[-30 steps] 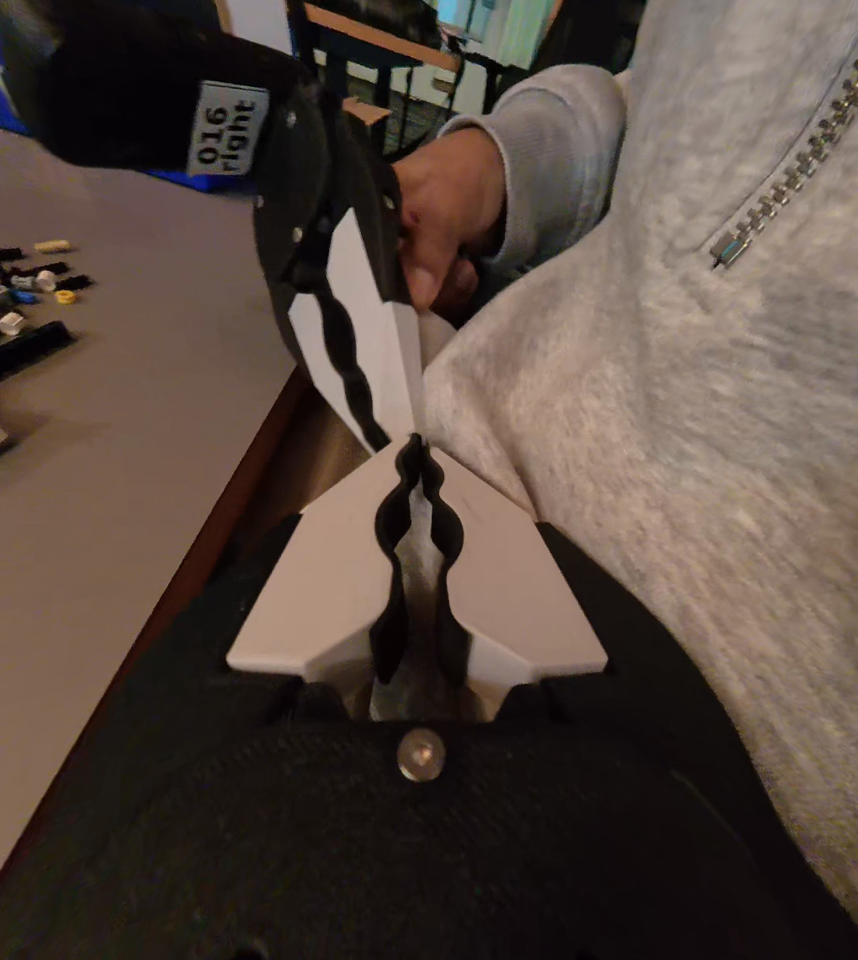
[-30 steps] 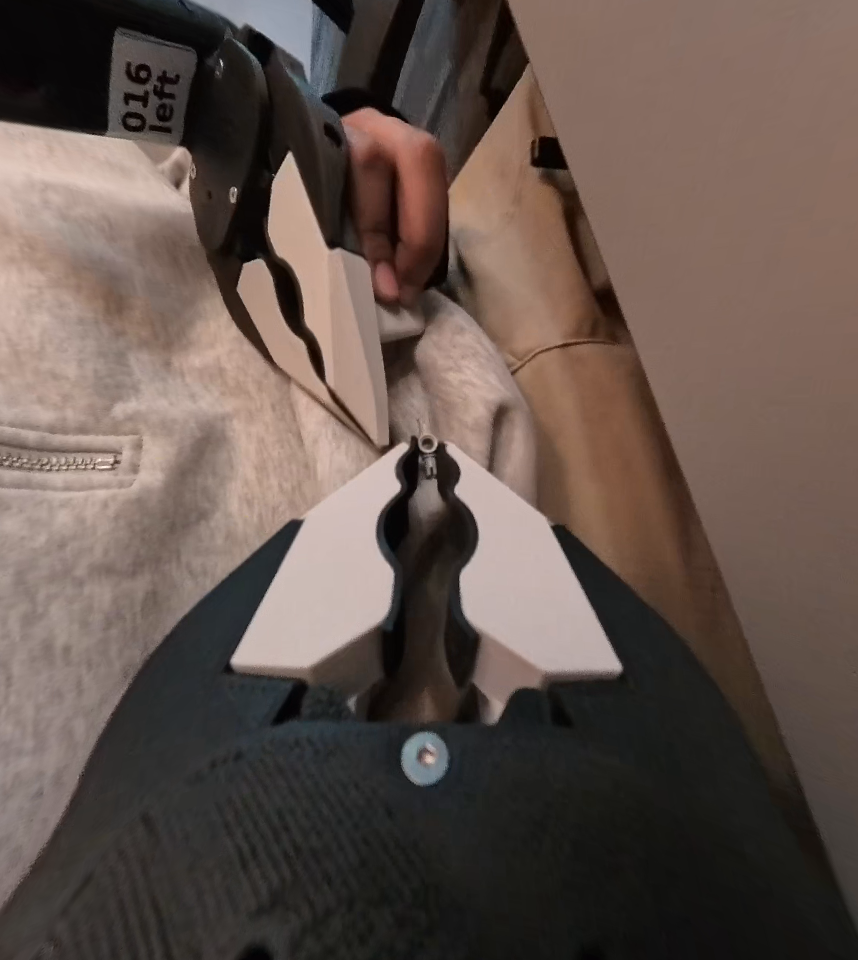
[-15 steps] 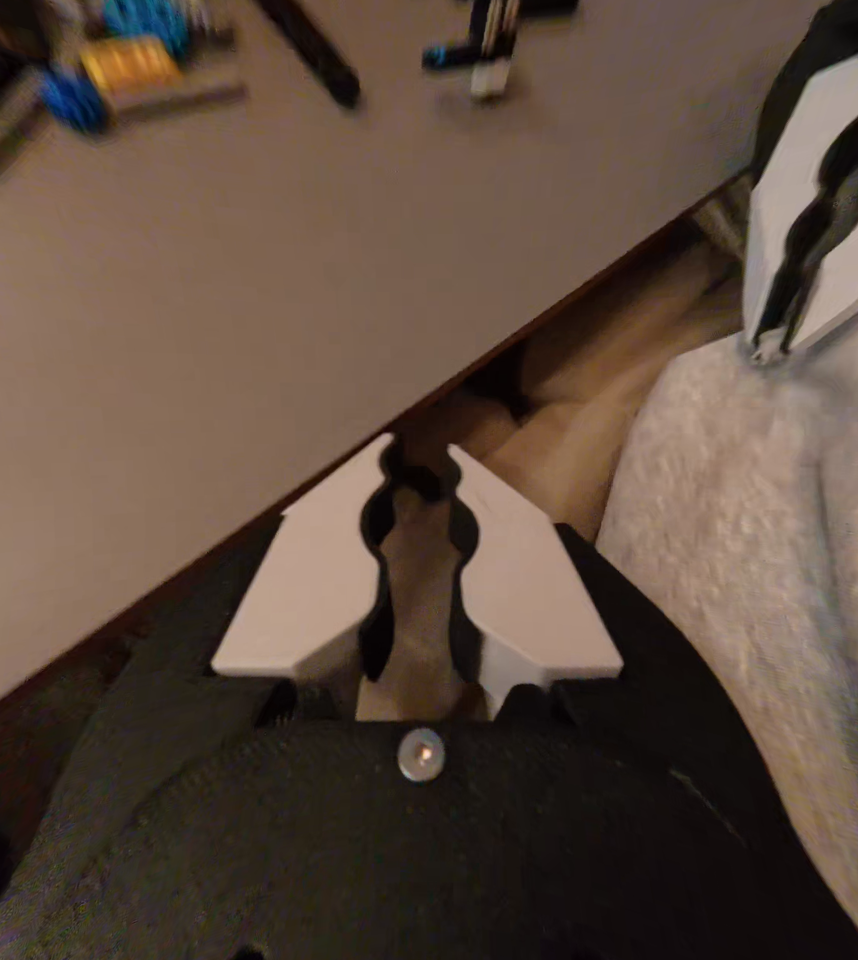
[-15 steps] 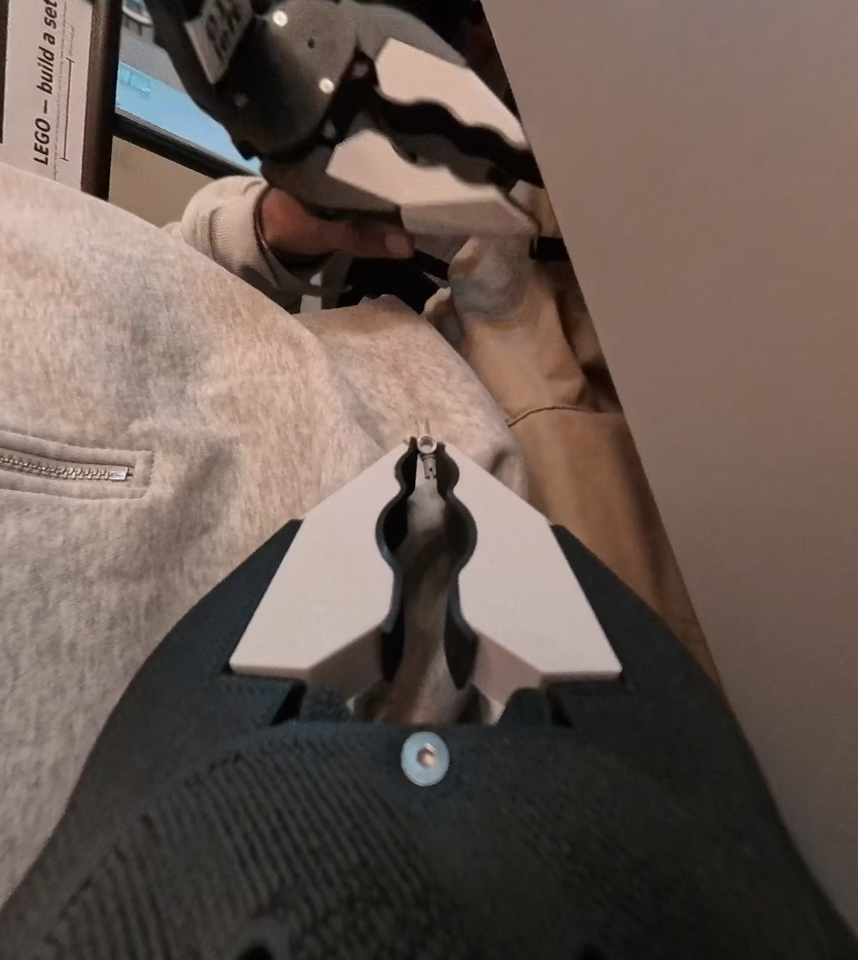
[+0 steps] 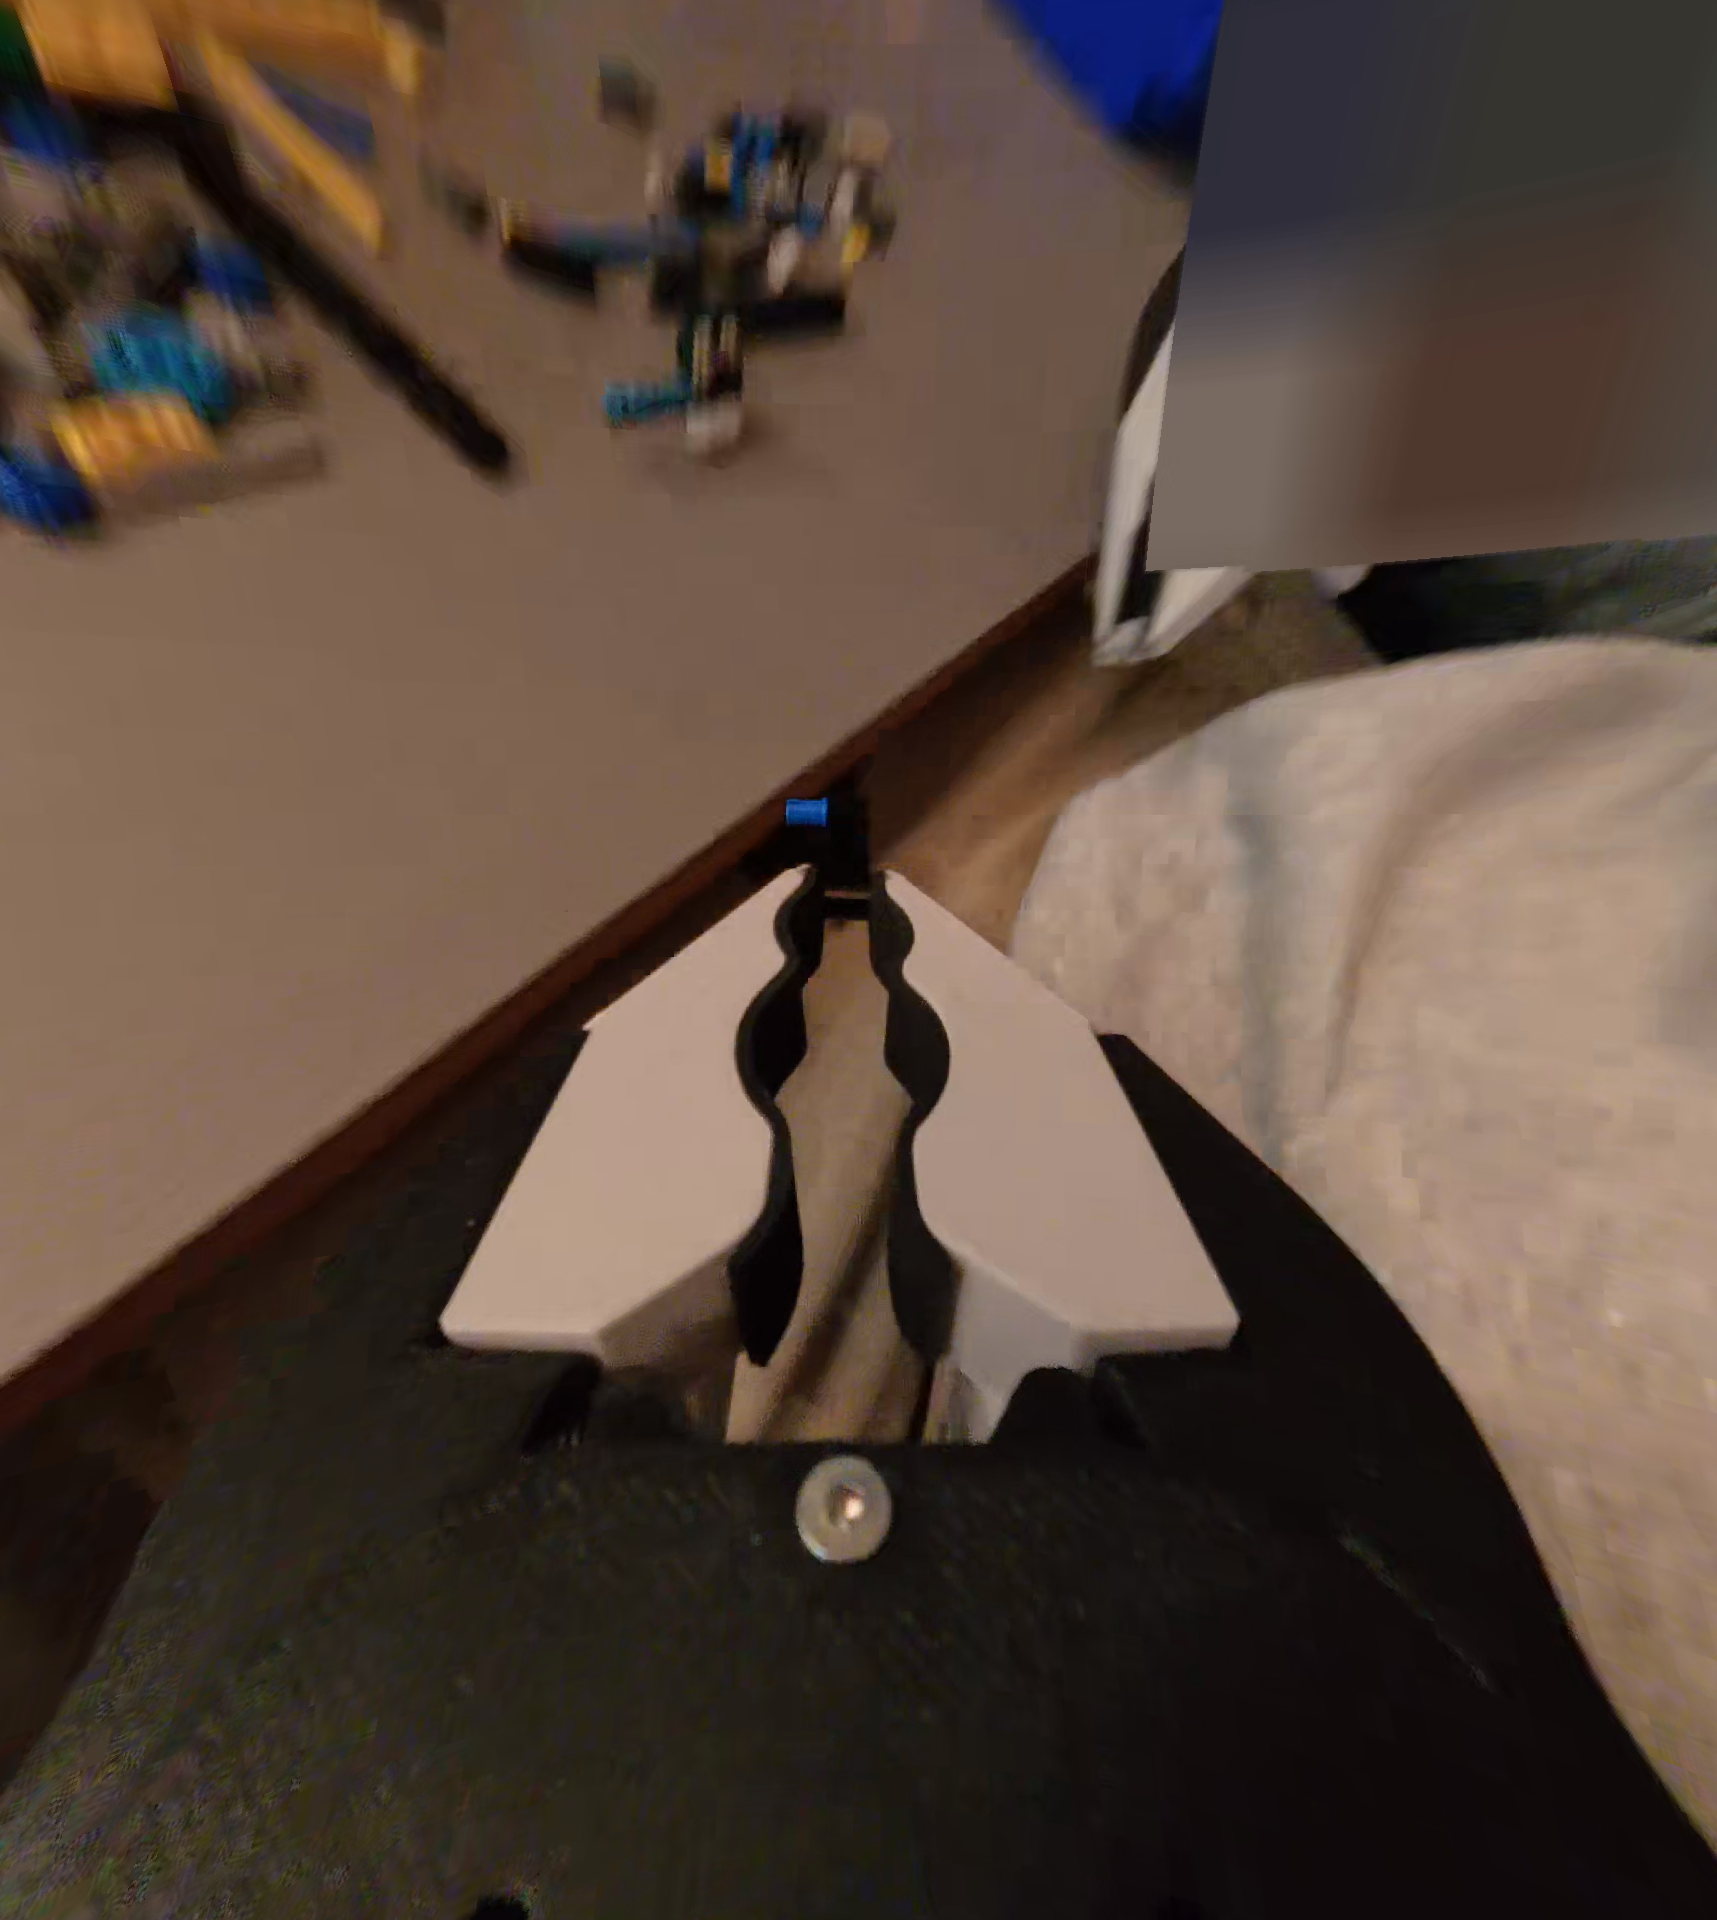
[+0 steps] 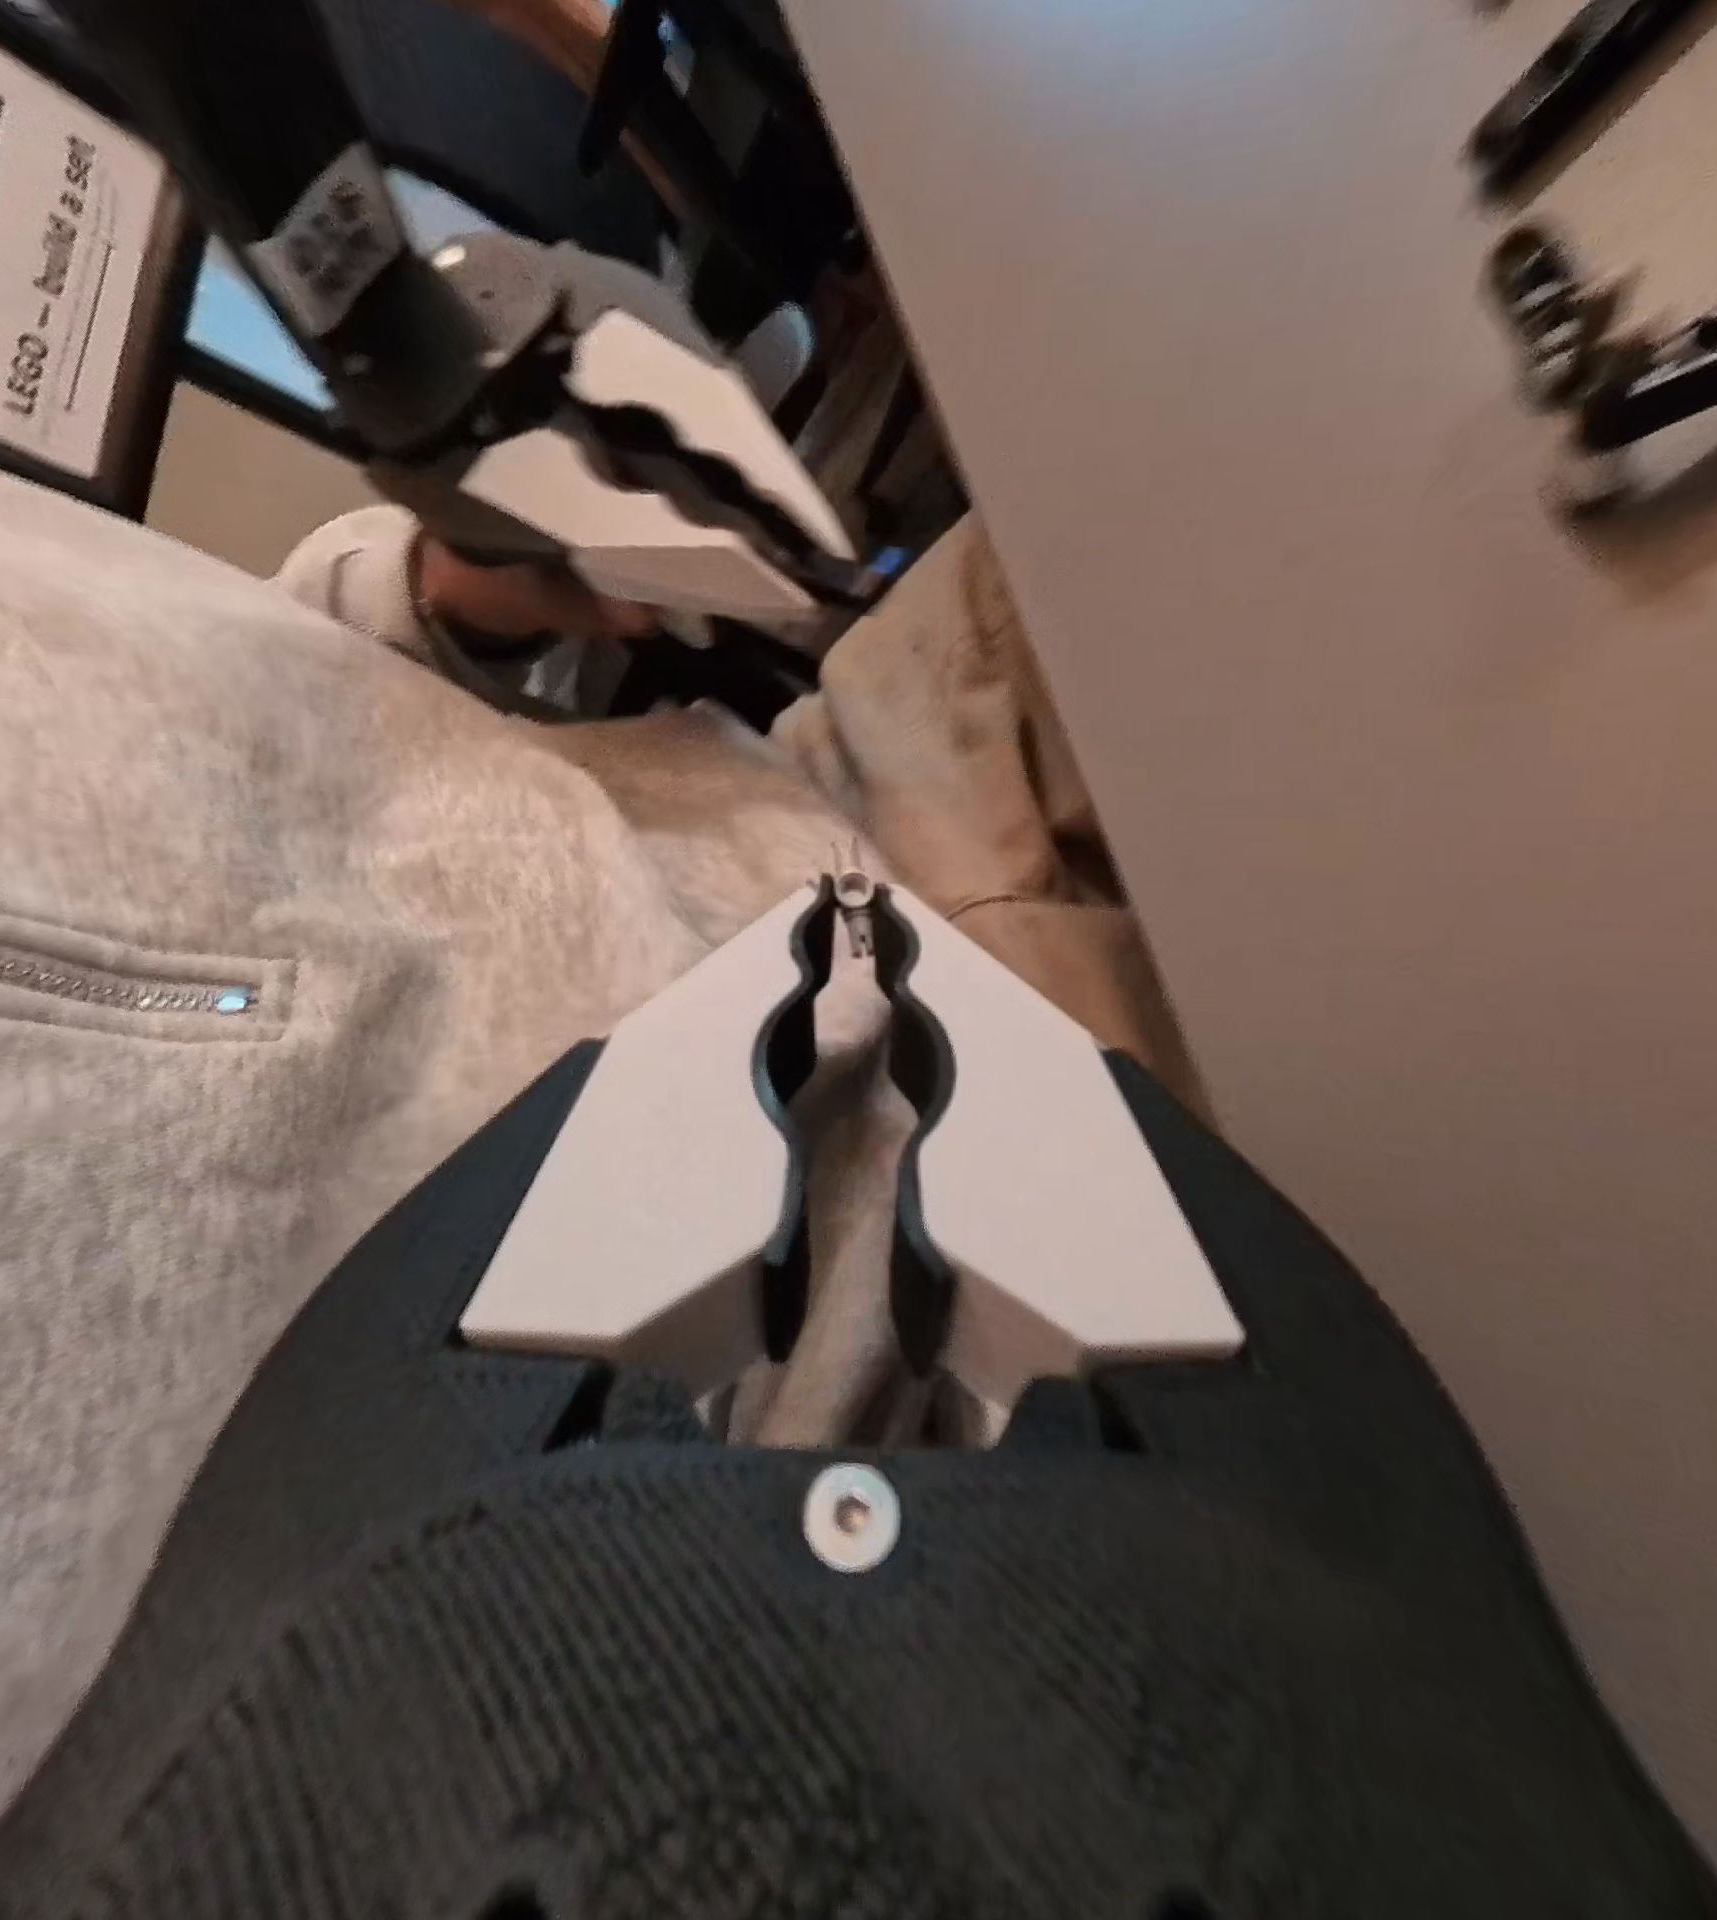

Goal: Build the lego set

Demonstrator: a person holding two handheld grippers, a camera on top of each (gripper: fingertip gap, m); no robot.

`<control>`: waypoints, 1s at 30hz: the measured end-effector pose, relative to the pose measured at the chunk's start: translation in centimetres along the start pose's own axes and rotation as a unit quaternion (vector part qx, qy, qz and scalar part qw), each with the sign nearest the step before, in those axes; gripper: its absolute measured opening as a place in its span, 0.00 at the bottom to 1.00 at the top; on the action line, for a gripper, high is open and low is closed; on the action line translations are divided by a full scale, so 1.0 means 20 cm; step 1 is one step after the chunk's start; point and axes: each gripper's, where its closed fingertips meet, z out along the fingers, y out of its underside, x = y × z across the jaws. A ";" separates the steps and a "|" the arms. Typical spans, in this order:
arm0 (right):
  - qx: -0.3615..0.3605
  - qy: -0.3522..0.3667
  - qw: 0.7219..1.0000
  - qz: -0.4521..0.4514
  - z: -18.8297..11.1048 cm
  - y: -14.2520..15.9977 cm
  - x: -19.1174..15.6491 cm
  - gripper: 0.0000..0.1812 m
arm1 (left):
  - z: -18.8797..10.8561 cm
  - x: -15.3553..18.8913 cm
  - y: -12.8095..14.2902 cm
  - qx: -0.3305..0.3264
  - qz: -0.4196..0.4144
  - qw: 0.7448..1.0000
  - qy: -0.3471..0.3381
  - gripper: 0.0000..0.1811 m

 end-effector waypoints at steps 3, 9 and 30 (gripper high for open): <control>0.034 0.115 0.992 -0.036 -0.09 -0.07 0.18 0.03 | -0.03 -0.09 -0.18 0.046 0.082 0.991 -0.094 0.04; 0.088 0.249 0.964 -0.038 -0.24 -0.12 0.44 0.03 | 0.15 -0.15 -0.27 0.042 0.176 0.976 -0.119 0.04; 0.177 -0.043 0.983 -0.010 -0.13 -0.25 -0.03 0.03 | 0.26 0.24 -0.36 0.140 0.270 0.949 0.087 0.05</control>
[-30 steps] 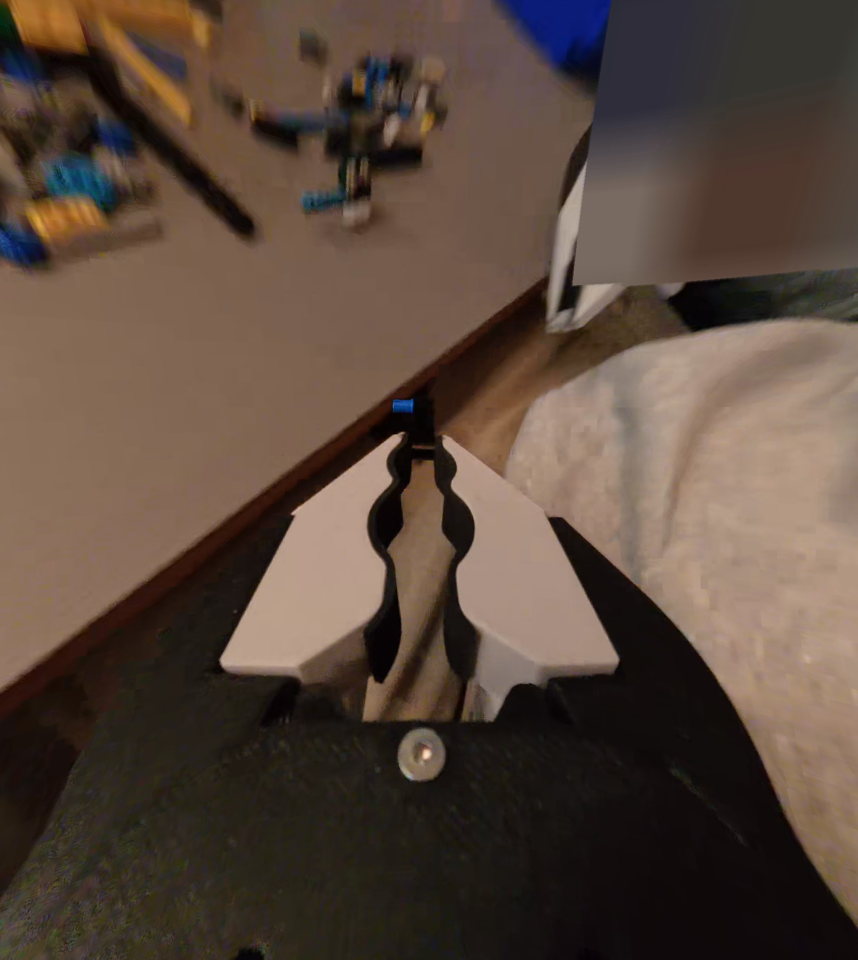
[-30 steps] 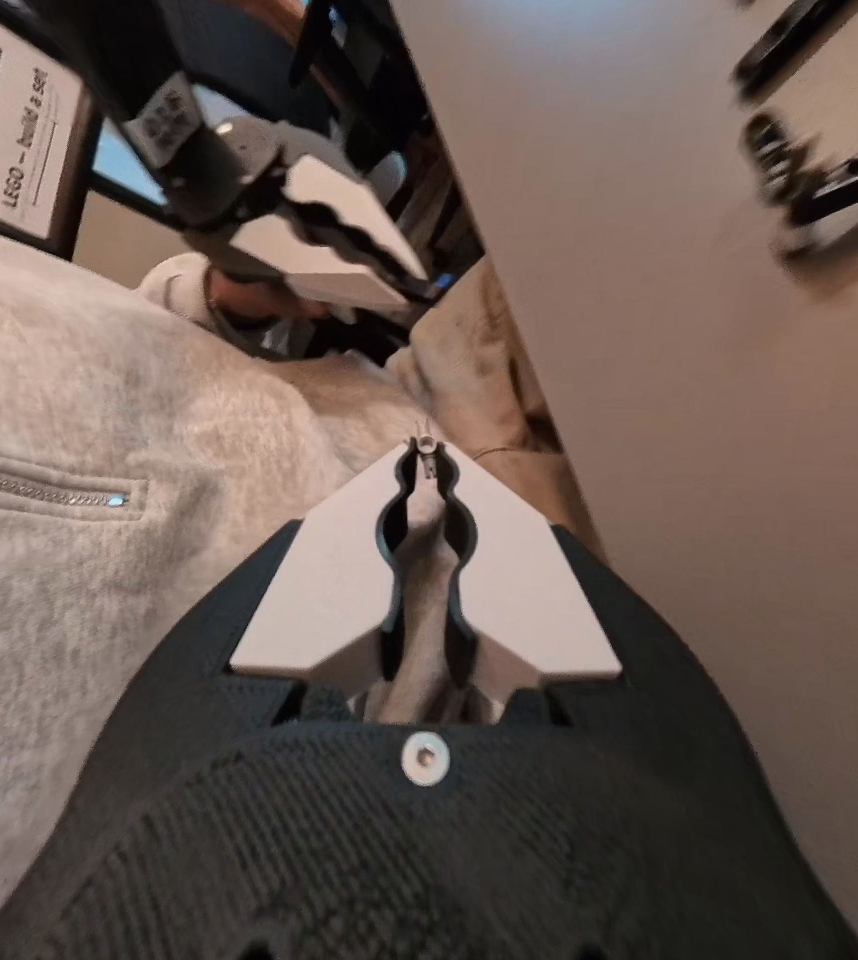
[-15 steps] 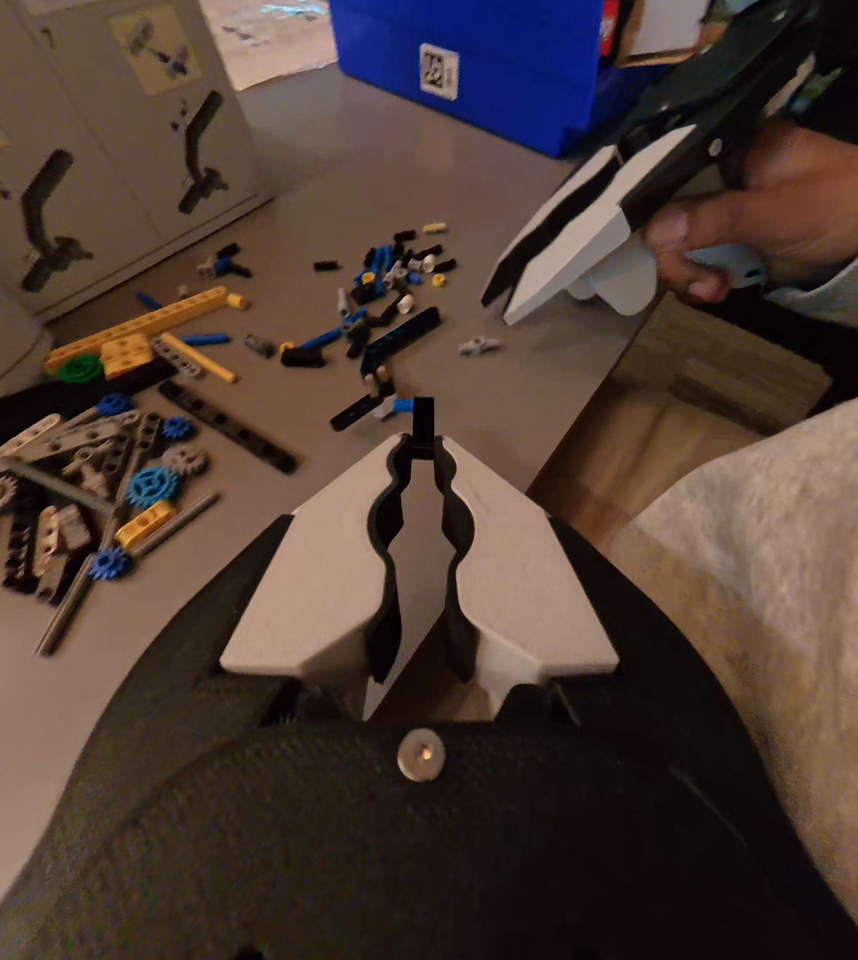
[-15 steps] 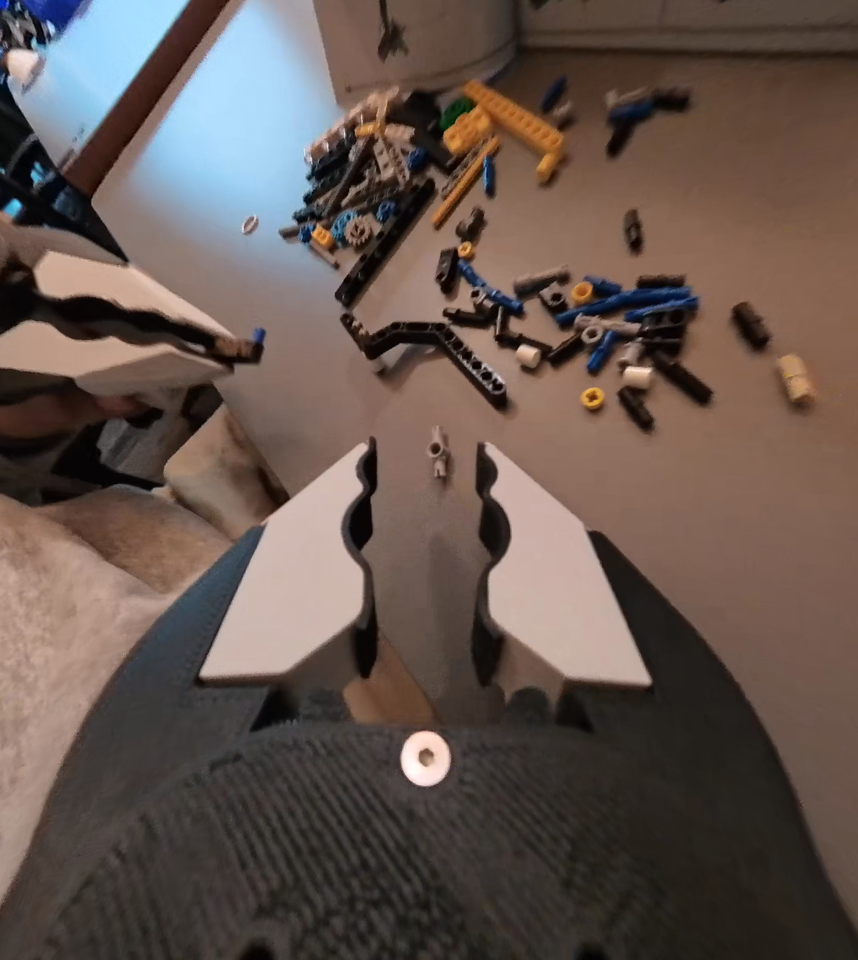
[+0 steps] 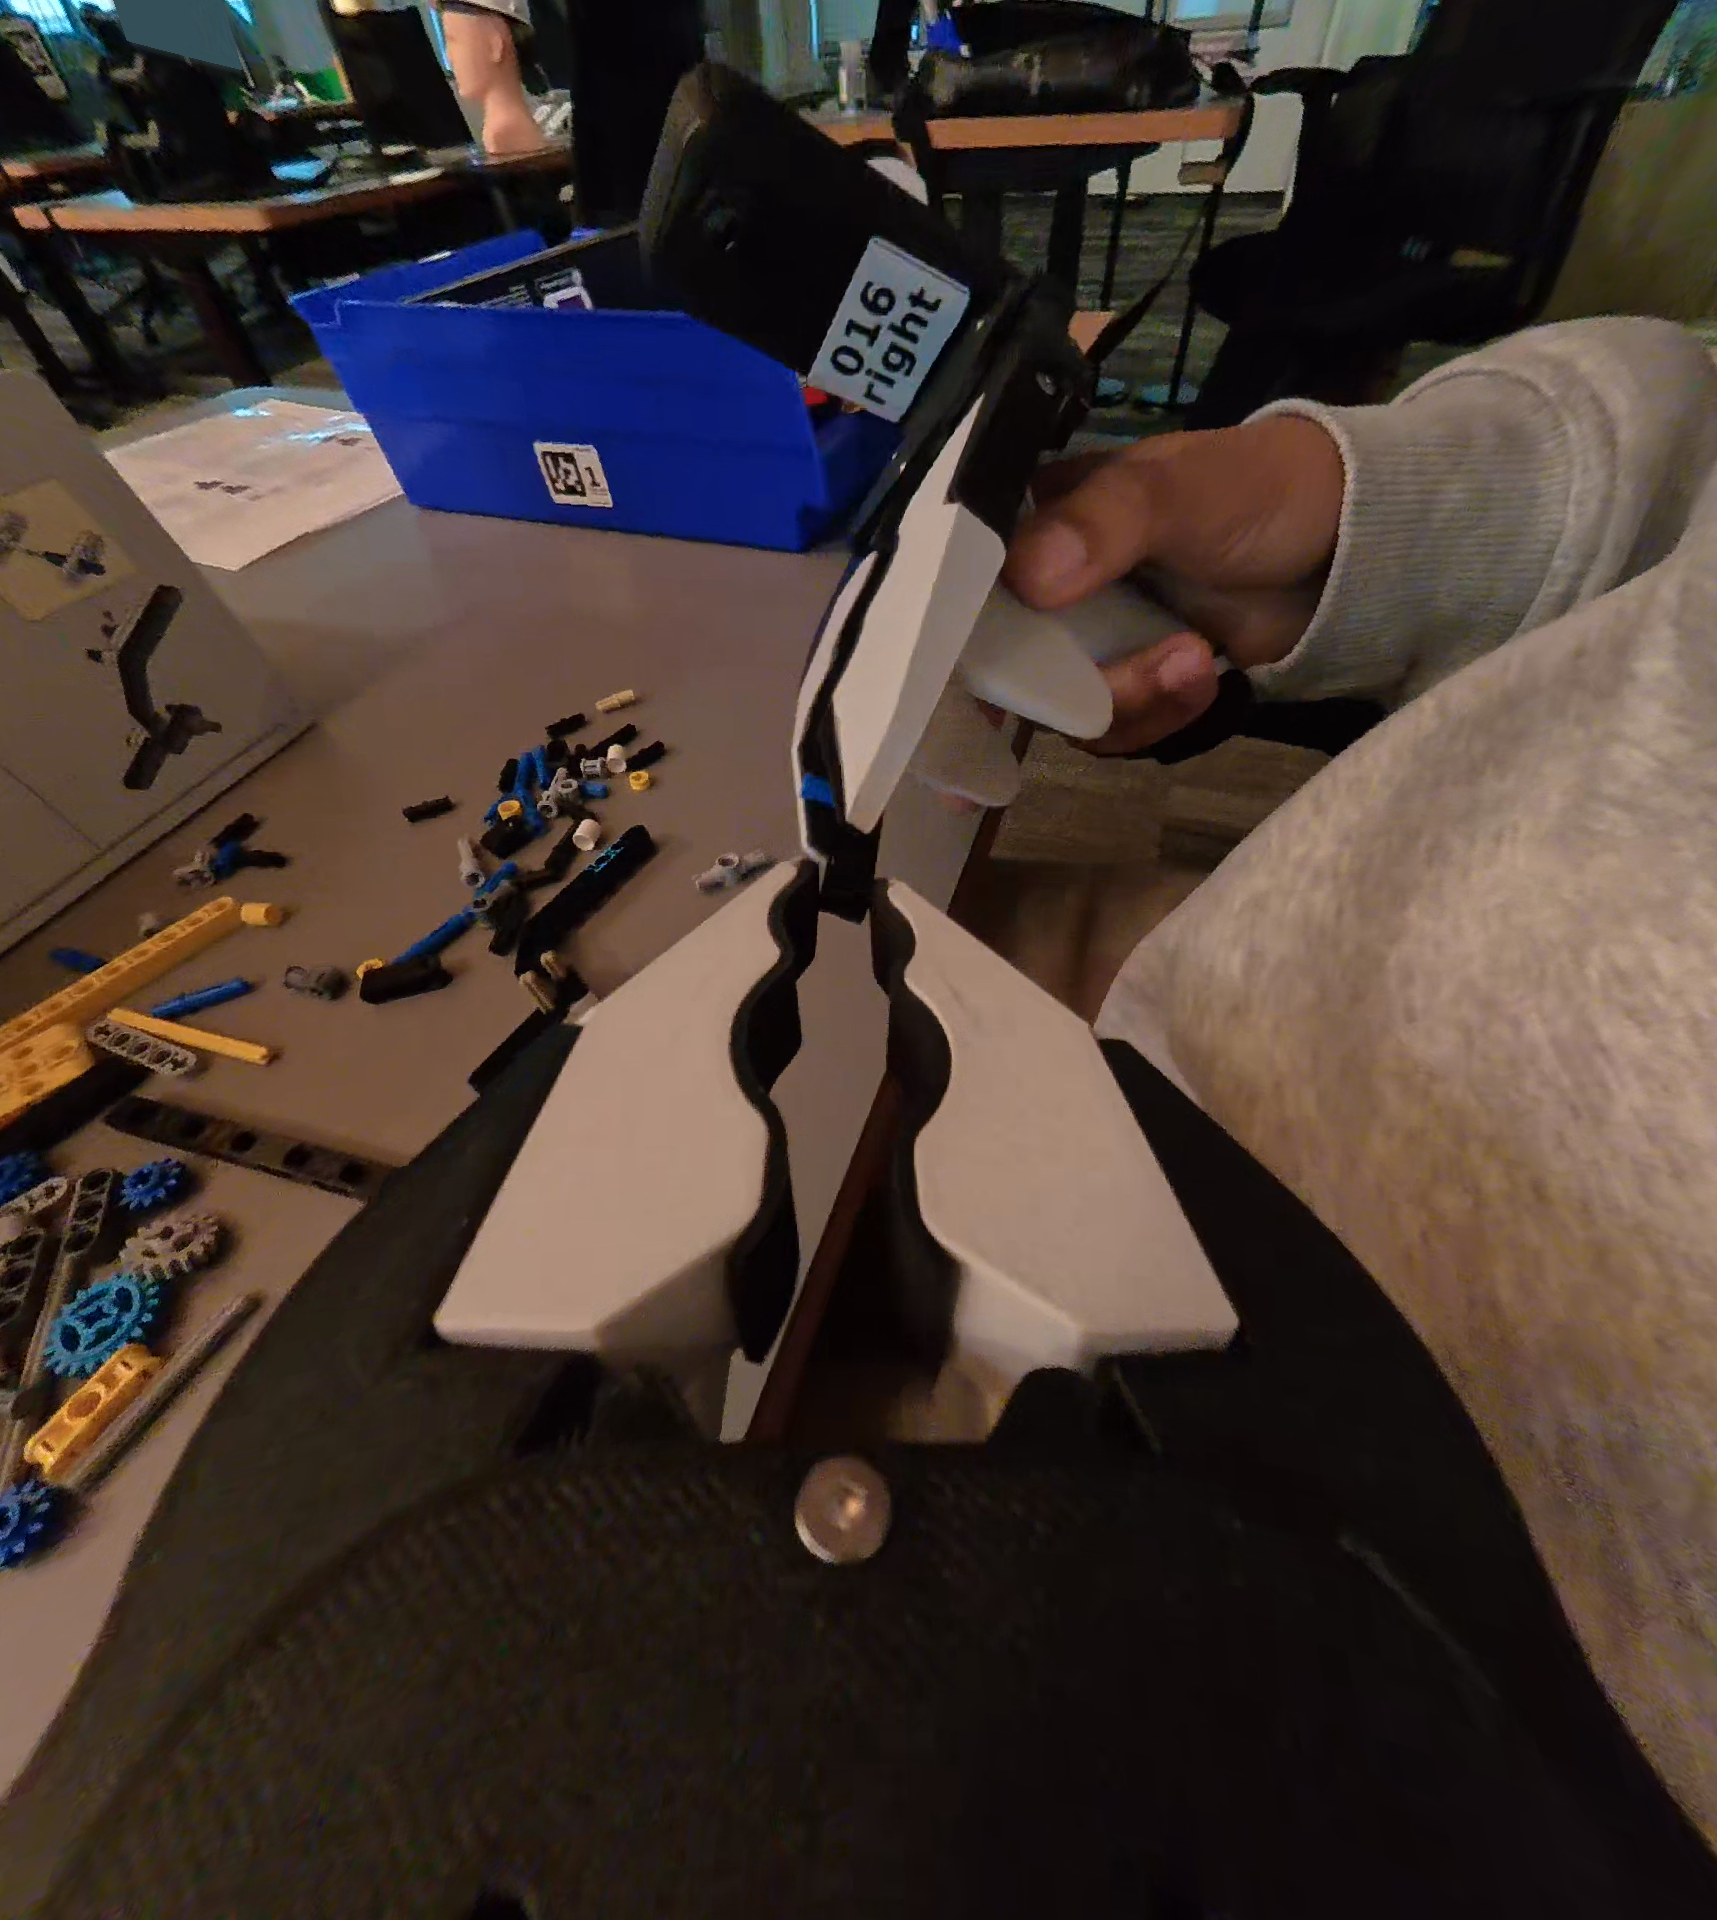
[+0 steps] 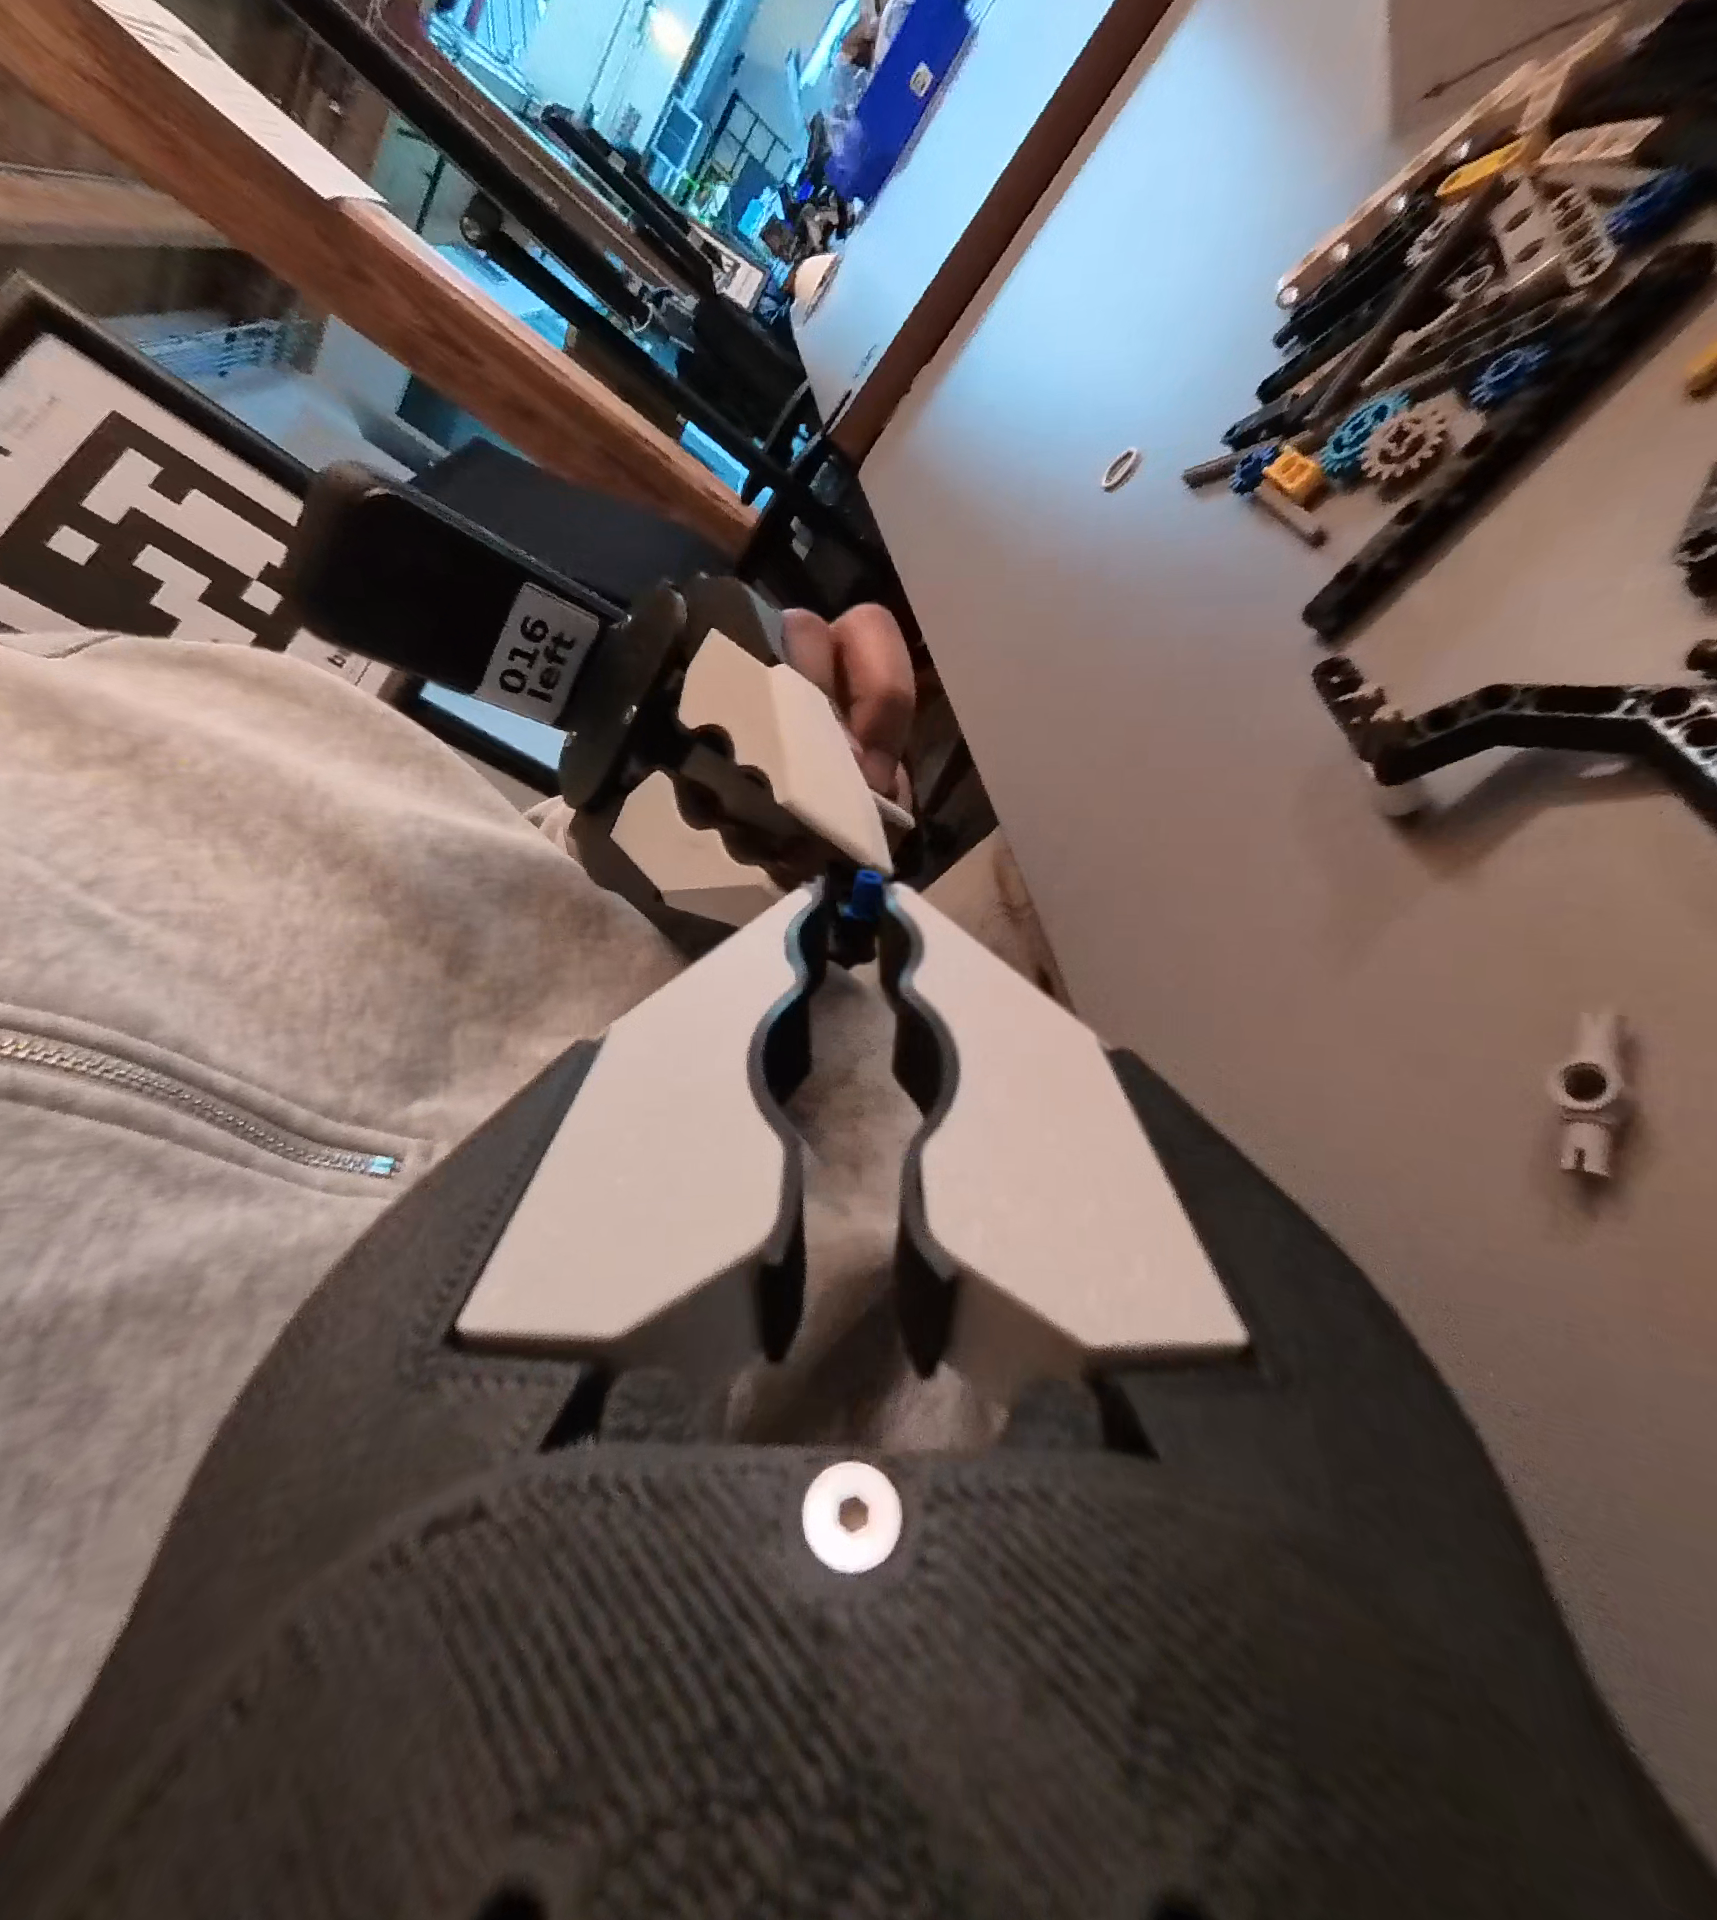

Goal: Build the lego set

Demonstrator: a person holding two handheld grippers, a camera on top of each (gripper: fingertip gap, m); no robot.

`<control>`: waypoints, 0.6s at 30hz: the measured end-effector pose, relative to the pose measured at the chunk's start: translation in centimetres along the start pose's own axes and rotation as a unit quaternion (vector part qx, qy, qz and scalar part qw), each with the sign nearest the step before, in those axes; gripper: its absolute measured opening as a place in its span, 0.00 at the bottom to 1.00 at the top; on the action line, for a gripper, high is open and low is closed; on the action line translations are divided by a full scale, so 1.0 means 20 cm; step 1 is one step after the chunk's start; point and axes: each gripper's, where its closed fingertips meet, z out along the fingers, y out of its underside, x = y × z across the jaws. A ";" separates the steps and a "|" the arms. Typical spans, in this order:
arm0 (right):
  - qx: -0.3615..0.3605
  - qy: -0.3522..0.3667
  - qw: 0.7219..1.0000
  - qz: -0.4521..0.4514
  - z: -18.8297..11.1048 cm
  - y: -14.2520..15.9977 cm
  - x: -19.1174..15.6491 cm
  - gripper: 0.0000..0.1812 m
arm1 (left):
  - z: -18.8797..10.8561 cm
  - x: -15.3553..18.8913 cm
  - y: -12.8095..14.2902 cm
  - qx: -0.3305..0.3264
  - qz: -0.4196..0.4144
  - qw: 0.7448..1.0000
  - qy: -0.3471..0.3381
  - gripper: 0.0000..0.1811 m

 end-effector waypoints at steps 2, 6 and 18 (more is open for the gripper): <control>0.004 0.003 1.000 -0.012 0.00 -0.01 0.00 0.03 | 0.00 -0.02 0.01 -0.002 -0.038 0.999 -0.006 0.07; 0.046 0.011 0.994 -0.099 -0.03 -0.08 -0.04 0.03 | -0.02 -0.01 -0.03 0.060 -0.226 0.971 0.049 0.18; 0.051 0.042 0.986 -0.153 0.00 -0.08 -0.02 0.14 | -0.08 -0.05 -0.08 0.109 -0.206 0.972 0.018 0.03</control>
